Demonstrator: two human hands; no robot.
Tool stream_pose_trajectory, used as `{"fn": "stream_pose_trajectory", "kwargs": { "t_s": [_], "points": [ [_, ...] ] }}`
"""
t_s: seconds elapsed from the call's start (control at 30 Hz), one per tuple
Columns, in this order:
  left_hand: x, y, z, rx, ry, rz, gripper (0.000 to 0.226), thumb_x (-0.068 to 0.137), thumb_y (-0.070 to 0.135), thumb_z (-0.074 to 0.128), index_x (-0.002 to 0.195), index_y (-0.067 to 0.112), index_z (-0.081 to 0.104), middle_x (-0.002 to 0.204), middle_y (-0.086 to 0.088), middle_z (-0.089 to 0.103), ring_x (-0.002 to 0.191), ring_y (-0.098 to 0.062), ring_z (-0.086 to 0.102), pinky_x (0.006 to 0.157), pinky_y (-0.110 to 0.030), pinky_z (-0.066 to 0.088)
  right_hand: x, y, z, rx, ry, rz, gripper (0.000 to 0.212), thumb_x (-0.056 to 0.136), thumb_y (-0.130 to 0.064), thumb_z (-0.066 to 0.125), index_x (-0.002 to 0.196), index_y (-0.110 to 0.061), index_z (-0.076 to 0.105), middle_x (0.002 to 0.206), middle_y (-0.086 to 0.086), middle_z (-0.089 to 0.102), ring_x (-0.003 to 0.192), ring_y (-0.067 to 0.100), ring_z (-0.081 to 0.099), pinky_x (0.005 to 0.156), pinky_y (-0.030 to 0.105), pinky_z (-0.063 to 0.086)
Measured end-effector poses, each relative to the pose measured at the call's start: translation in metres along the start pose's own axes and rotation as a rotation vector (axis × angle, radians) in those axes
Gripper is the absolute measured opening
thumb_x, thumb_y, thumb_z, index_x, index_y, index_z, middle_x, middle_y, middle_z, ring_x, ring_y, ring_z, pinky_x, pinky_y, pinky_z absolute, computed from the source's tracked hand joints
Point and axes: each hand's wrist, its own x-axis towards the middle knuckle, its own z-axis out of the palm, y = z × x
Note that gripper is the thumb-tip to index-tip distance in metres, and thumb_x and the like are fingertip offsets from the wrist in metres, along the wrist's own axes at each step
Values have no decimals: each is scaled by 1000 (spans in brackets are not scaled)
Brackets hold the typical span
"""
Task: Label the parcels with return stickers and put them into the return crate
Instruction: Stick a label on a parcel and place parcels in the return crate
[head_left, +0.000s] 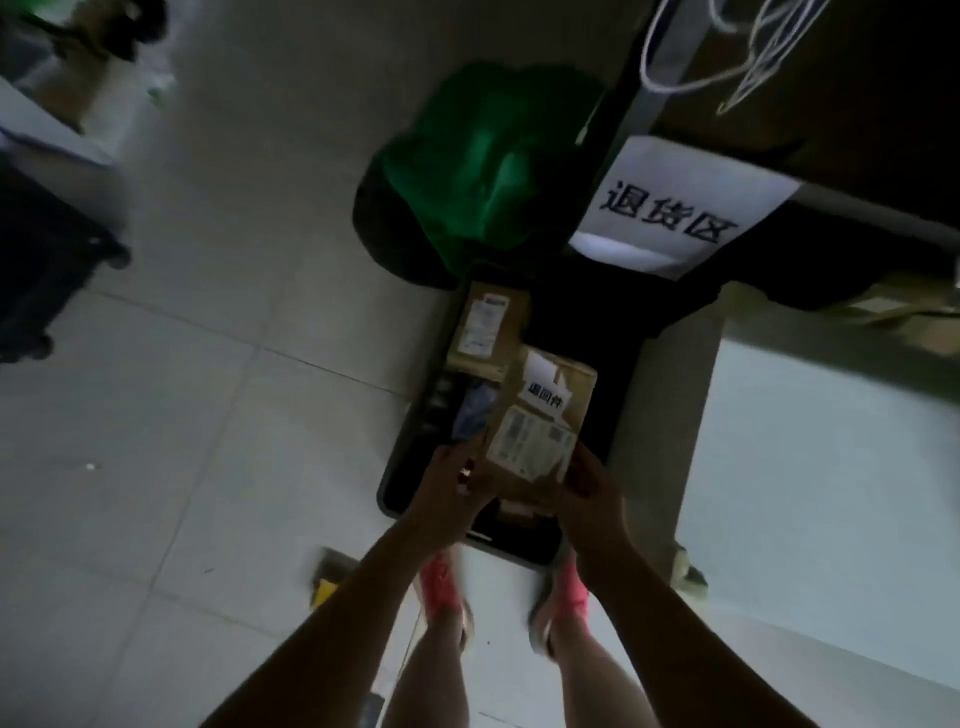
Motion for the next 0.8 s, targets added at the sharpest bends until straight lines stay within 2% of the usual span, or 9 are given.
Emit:
{"fn": "stream_pose_trajectory", "kwargs": {
  "t_s": [0.03, 0.13, 0.23, 0.3, 0.4, 0.53, 0.67, 0.7, 0.8],
  "points": [
    [26, -8, 2, 15, -29, 2, 46, 97, 27, 64, 142, 20, 54, 124, -12, 66, 112, -30, 66, 92, -54, 57, 28, 12, 1, 3, 28, -4, 54, 80, 2, 77, 124, -29, 68, 112, -3, 76, 102, 20, 74, 82, 46, 62],
    [104, -52, 16, 46, -58, 3, 46, 98, 3, 59, 142, 14, 52, 113, -18, 67, 94, -19, 68, 79, -29, 58, 116, 49, 6, -23, 103, -51, 58, 85, -5, 78, 136, -28, 62, 110, -12, 75, 101, 6, 73, 86, 38, 62],
    [173, -106, 36, 60, 123, -122, 42, 96, 25, 68, 136, 24, 60, 114, -2, 71, 94, -6, 69, 82, -31, 60, 198, 85, 11, 0, 107, -76, 63, 92, -1, 71, 148, -20, 49, 127, -8, 65, 109, 1, 66, 86, 16, 57],
    [210, -135, 54, 22, 238, -211, 34, 89, 28, 76, 122, 22, 69, 108, 4, 73, 93, -4, 70, 83, -32, 60, 247, 108, 12, 10, 133, -85, 66, 92, 0, 71, 151, -20, 47, 139, 0, 58, 124, 14, 60, 94, 20, 55],
    [256, -167, 70, -53, 324, -195, 19, 85, 20, 81, 101, 25, 71, 92, 5, 74, 81, 3, 69, 72, -18, 54, 302, 130, 15, 50, 171, -64, 68, 88, 1, 74, 149, -21, 51, 141, 3, 60, 127, 17, 59, 100, 31, 55],
    [296, -193, 80, -90, 376, -128, 30, 81, 6, 83, 108, 12, 74, 92, 3, 75, 81, 3, 70, 71, -12, 53, 349, 148, 15, 9, 183, -96, 65, 89, -2, 74, 147, -22, 52, 137, 0, 63, 124, 14, 60, 89, 18, 56],
    [311, -206, 84, -50, 403, -136, 19, 81, -2, 79, 92, 12, 73, 85, 9, 73, 80, -2, 70, 77, -17, 58, 371, 161, 7, -74, 163, -131, 62, 87, -2, 77, 143, -19, 57, 130, 1, 67, 119, 12, 64, 93, 25, 57],
    [312, -207, 83, -52, 409, -149, 16, 82, 0, 79, 94, 10, 72, 90, 4, 74, 83, -4, 70, 81, -20, 59, 372, 162, 7, -90, 146, -133, 61, 87, -1, 77, 142, -17, 58, 129, 0, 68, 117, 11, 64, 93, 26, 57],
    [299, -200, 71, 158, 347, -107, 26, 83, 10, 82, 106, 9, 70, 106, -2, 73, 90, -1, 68, 77, -12, 55, 361, 153, 6, -194, 147, -150, 58, 86, -1, 78, 139, -12, 59, 128, 2, 68, 115, 12, 65, 96, 28, 57]
  ]
}}
